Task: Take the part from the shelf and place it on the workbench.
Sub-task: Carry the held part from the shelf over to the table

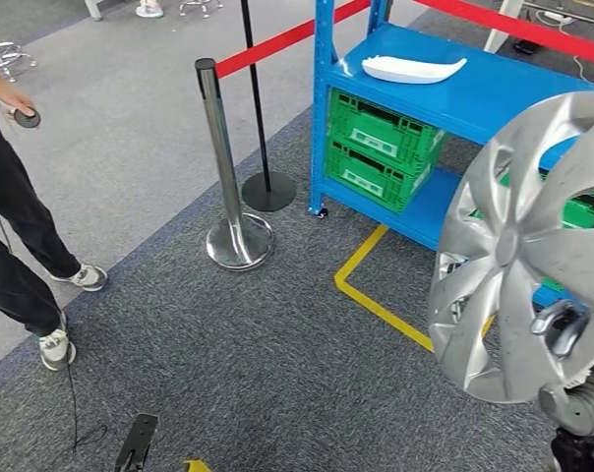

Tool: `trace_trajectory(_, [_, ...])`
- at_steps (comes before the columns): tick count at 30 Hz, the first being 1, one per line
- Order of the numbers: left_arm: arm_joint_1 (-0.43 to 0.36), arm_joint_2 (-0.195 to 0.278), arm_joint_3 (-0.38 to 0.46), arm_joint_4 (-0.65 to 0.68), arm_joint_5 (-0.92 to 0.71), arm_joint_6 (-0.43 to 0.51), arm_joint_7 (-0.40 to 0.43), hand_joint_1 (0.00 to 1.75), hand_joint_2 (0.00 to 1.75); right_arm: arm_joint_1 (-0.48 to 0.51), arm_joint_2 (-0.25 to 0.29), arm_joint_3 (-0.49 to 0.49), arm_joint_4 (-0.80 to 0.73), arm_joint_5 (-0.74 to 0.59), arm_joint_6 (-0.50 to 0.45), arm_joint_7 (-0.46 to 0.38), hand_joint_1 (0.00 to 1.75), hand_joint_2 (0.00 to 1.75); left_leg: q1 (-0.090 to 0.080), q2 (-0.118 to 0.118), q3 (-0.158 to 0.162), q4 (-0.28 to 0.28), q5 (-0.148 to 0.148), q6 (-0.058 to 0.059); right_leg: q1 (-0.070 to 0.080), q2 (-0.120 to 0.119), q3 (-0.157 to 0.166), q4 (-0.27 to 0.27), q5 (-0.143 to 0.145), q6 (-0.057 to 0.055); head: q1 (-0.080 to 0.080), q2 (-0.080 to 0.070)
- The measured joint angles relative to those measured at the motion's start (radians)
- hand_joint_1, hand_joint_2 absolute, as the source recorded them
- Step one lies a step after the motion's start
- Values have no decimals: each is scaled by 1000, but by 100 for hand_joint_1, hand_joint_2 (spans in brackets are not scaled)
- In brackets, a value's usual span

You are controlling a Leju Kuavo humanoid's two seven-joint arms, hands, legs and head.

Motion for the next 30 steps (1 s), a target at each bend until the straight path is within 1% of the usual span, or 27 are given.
trace_trajectory(1, [3,-2,-1,0,-5,-2,7,0,175,-1,0,-21,-15,-13,-2,2,175,175,-3,17,26,-49,13,7,3,-10,0,2,-2,5,1,0])
trace_trajectory(2, [8,-4,-3,0,-9,-4,13,0,175,-2,0,-42,-30,-25,-3,3,175,175,-7,27,37,-76,16,15,5,-21,0,3,-3,11,2,0])
trace_trajectory(4, [20,-6,-5,0,-14,-9,21,0,175,-2,0,-79,-58,-38,-1,8,175,175,-11,10,34,-83,17,33,5,-40,3,0,-4,21,5,0])
trace_trajectory(5, [27,-8,-5,0,-16,-11,24,0,175,-2,0,-94,-70,-41,0,10,175,175,-10,-1,34,-85,19,39,2,-33,2,3,-9,27,6,0])
trace_trajectory(6, [31,-9,-6,0,-17,-13,27,0,175,-1,0,-109,-81,-43,2,12,175,175,-9,-11,33,-87,22,46,0,-11,-4,21,-24,31,7,0])
trace_trajectory(7, [33,-11,-6,0,-17,-15,30,0,175,0,0,-123,-91,-45,3,13,175,175,-7,-23,33,-88,24,53,-2,19,-21,60,-48,35,8,0])
trace_trajectory(8, [33,-13,-6,0,-18,-17,31,0,175,1,0,-135,-99,-45,3,13,175,175,-6,-34,32,-89,26,58,-3,52,-48,119,-81,36,10,0])
trace_trajectory(9, [32,-15,-8,0,-18,-22,31,0,175,3,1,-146,-105,-45,4,14,175,175,-7,-46,31,-88,27,62,-2,71,-80,189,-114,36,11,0])
trace_trajectory(10, [31,-17,-10,0,-18,-33,34,0,175,3,1,-154,-110,-42,6,14,175,175,-8,-58,30,-88,28,63,-1,79,-110,251,-138,36,12,0])
trace_trajectory(11, [32,-18,-11,0,-15,-49,39,0,175,3,3,-158,-113,-39,8,16,175,175,-8,-72,29,-88,29,64,-1,81,-127,285,-144,35,12,0])
trace_trajectory(12, [32,-19,-13,0,-8,-70,46,0,175,2,6,-161,-115,-34,12,18,175,175,-9,-86,29,-88,30,64,-2,83,-127,282,-131,35,12,0])
trace_trajectory(13, [32,-19,-13,0,3,-94,56,0,175,-1,8,-162,-116,-29,17,21,175,175,-8,-101,30,-87,32,62,-3,86,-108,241,-102,34,12,0])
trace_trajectory(14, [31,-19,-12,0,15,-123,66,0,175,-5,10,-162,-116,-24,20,23,175,175,-7,-116,29,-86,33,59,-6,101,-74,172,-66,34,12,0])
trace_trajectory(16, [25,-17,-8,0,29,-182,86,0,175,-22,11,-160,-114,-16,27,28,175,175,-8,-142,23,-81,38,51,-14,146,-13,49,-25,34,11,0])
trace_trajectory(17, [22,-15,-7,0,25,-203,94,0,175,-32,11,-158,-112,-12,29,29,175,175,-8,-154,17,-80,41,45,-16,162,2,19,-19,32,11,0])
trace_trajectory(18, [20,-14,-7,0,16,-211,99,0,175,-41,12,-156,-111,-8,30,31,175,175,-7,-165,11,-81,46,39,-15,164,4,12,-21,28,10,0])
trace_trajectory(19, [21,-13,-8,0,5,-206,104,0,175,-47,12,-155,-109,-5,29,32,175,175,-4,-176,7,-82,51,32,-13,152,3,14,-17,22,10,0])
trace_trajectory(20, [22,-13,-9,0,-5,-193,107,0,175,-52,12,-153,-109,-3,27,33,175,175,-3,-175,2,-81,52,26,-11,139,3,13,-14,16,10,0])
trace_trajectory(21, [24,-13,-11,0,-12,-180,110,0,175,-53,12,-152,-108,-3,26,34,175,175,-3,-159,-5,-70,44,21,-11,126,3,12,-11,10,8,0])
trace_trajectory(22, [24,-14,-13,0,-18,-170,113,0,175,-53,12,-151,-108,-4,25,34,175,175,-5,-132,-21,-41,23,17,-11,111,3,10,-9,4,5,0])
trace_trajectory(24, [22,-16,-19,0,-29,-158,116,0,175,-50,12,-151,-108,-6,24,35,175,175,-6,-73,-75,74,-41,10,-8,83,2,8,-8,-4,1,0])
trace_trajectory(25, [21,-17,-22,0,-32,-154,117,0,175,-49,12,-150,-107,-6,25,36,175,175,-5,-59,-105,139,-70,8,-6,68,1,9,-8,-6,1,0])
trace_trajectory(26, [22,-19,-23,0,-33,-149,117,0,175,-48,13,-148,-105,-6,26,37,175,175,-4,-54,-125,184,-83,7,-5,53,0,9,-8,-7,1,0])
trace_trajectory(27, [23,-20,-24,0,-31,-143,117,0,175,-47,13,-145,-102,-7,28,39,175,175,-4,-51,-127,196,-79,8,-5,39,-1,9,-9,-7,0,0])
trace_trajectory(28, [25,-21,-24,0,-29,-136,118,0,175,-47,13,-143,-99,-8,29,41,175,175,-3,-48,-110,169,-58,9,-4,25,0,9,-9,-7,0,0])
trace_trajectory(29, [26,-21,-24,0,-26,-130,118,0,175,-48,13,-140,-96,-10,30,43,175,175,-4,-38,-77,113,-28,12,-3,12,1,9,-10,-6,0,0])
trace_trajectory(30, [26,-21,-24,0,-25,-126,117,0,175,-50,13,-137,-92,-12,30,45,175,175,-7,-12,-37,45,-3,14,-1,1,2,9,-11,-4,0,0])
